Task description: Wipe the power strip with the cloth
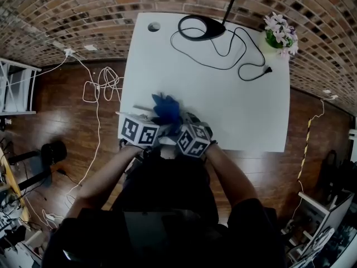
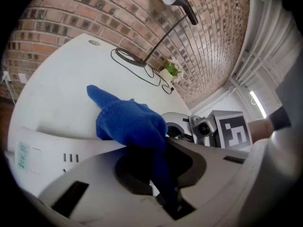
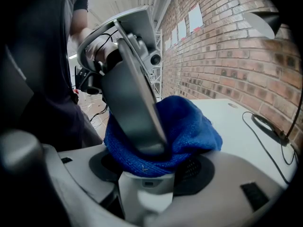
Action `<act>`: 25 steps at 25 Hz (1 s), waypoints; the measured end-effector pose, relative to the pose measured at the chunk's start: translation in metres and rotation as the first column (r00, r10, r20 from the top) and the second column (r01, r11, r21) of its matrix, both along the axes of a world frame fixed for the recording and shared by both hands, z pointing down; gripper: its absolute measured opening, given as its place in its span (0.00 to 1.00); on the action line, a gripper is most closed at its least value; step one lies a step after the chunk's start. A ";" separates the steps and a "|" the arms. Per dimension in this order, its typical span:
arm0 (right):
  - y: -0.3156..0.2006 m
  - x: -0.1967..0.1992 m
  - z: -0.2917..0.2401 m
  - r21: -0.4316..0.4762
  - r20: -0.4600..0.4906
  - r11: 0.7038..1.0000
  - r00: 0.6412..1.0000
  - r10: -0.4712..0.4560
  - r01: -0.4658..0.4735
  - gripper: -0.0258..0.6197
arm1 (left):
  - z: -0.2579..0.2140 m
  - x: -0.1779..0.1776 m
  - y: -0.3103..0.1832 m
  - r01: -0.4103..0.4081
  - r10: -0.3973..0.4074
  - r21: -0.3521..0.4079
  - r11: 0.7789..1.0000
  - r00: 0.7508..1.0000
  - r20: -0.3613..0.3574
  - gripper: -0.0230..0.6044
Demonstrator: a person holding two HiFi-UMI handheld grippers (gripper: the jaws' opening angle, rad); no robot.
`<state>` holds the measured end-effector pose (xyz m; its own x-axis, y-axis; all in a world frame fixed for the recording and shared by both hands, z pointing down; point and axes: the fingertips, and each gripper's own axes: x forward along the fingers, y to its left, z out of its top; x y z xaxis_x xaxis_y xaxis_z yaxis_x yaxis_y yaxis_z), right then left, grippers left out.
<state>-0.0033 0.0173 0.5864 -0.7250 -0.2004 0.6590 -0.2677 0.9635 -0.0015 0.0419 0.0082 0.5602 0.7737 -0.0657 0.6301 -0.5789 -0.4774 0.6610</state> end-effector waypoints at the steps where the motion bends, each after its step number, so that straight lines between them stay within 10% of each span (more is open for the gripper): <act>1: 0.000 0.000 0.000 0.000 0.000 1.000 1.000 0.000 0.000 0.47 | 0.000 -0.001 -0.001 -0.005 0.005 0.009 1.000 1.000 0.005 0.12; 25: 0.001 0.001 0.000 0.003 -0.005 1.000 1.000 -0.011 0.011 0.47 | 0.002 -0.057 -0.021 0.020 -0.037 0.147 0.989 0.993 0.113 0.12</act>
<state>-0.0027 0.0178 0.5867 -0.7242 -0.1944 0.6616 -0.2567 0.9665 0.0031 -0.0154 -0.0129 0.5618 0.6933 -0.1839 0.6967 -0.6616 -0.5456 0.5143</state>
